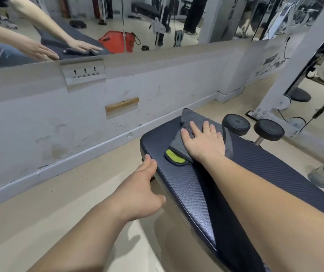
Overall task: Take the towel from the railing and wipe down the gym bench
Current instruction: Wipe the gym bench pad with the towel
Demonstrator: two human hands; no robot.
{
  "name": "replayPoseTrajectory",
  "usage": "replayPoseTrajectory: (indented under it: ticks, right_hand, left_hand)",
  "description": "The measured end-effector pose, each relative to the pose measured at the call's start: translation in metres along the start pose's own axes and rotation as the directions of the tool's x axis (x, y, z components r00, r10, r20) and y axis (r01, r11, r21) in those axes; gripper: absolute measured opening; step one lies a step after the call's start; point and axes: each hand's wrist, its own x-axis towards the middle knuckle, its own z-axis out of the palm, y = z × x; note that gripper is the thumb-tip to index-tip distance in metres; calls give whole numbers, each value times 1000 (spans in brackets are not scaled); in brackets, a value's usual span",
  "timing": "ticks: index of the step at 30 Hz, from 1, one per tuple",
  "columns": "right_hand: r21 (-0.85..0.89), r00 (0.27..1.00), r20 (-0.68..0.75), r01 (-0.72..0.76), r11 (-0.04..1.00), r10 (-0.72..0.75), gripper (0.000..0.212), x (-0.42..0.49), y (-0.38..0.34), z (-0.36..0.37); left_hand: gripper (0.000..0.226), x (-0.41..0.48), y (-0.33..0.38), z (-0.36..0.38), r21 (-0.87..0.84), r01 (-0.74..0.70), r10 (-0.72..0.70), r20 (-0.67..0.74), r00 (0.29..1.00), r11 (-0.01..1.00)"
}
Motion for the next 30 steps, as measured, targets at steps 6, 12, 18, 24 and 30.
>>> replayPoseTrajectory:
  ticks: [6, 12, 18, 24, 30]
  right_hand:
    - [-13, 994, 52, 94, 995, -93, 74, -51, -6, -1]
    - [-33, 928, 108, 363, 931, -357, 74, -148, 22, -4]
    - [-7, 871, 195, 461, 887, -451, 79, -133, 88, -26]
    - [-24, 995, 43, -85, 996, 86, 74, -89, 86, -11]
    - [-24, 971, 114, 214, 976, -210, 72, -189, 81, -12]
  left_hand:
    - [89, 0, 10, -1, 26, 21, -21, -7, 1000, 999]
    - [79, -2, 17, 2, 150, 37, -28, -62, 998, 988]
    - [58, -3, 33, 22, 304, -50, 73, -63, 995, 951]
    - [61, -8, 52, 33, 355, -131, 153, -35, 988, 926]
    - [51, -9, 67, 40, 342, -167, 212, -98, 972, 925]
